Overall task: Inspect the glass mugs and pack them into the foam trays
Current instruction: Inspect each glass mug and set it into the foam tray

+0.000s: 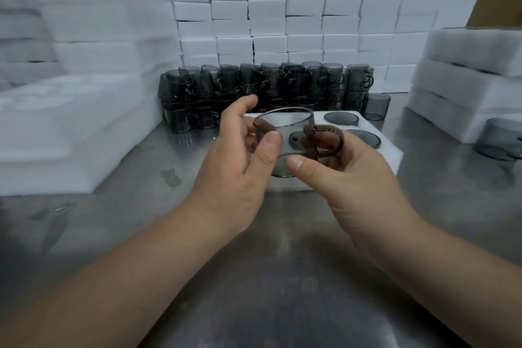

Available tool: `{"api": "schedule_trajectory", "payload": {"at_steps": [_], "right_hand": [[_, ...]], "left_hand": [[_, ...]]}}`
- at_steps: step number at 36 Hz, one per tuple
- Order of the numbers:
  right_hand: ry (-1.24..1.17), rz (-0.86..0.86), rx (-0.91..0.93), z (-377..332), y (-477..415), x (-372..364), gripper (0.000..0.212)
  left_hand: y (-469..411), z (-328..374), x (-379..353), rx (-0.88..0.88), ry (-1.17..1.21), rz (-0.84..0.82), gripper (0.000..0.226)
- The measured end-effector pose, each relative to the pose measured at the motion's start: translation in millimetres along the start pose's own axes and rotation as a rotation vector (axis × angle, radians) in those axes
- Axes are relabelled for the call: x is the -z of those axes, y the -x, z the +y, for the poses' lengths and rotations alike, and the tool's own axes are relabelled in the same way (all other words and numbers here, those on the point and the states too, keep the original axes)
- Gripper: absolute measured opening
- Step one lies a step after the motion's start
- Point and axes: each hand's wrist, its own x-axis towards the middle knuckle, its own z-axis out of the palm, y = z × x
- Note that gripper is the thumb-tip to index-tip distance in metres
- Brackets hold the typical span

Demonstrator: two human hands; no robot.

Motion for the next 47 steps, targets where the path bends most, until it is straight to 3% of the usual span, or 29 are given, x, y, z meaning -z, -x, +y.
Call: {"api": "schedule_trajectory", "payload": {"at_steps": [7,15,21,26,30,37,39,43,47], "right_hand": [[0.039,-0.019,-0.006,1,-1,1,0.038],[0.146,0.004,0.012,-2,0,-2,0.044],[0.060,0.021,-0.058,-2,1,-1,0.046],[0.056,-0.014,-0.074,-2,2,-2,0.044],[0.061,-0.040,-0.062,-1,3,-2,0.045],[0.010,-0.037,-0.043,-2,3,-3,0.040],[0.010,-0.037,-0.039,-3,3,-2,0.040],[0.065,-0.053,-0.026,-4,3,-2,0.040],[0.084,-0.071,-0.020,-3,4,-2,0.041]], "left_hand": [[-6,-3,2,0.040,-0.027,0.162,0.028],[-7,-4,1,0.095,-0.008,0.156,0.007],[-3,2,3,0.066,0.131,0.032,0.022],[-3,2,1,0.077,0.093,-0.040,0.060],[-4,7,1,0.077,0.053,-0.039,0.050],[-4,8,-2,0.124,0.046,-0.010,0.085],[-4,6,-3,0.136,0.038,0.010,0.080],[-5,5,-1,0.126,0.068,0.040,0.047],[-8,3,0,0.122,0.059,0.070,0.039]]}}
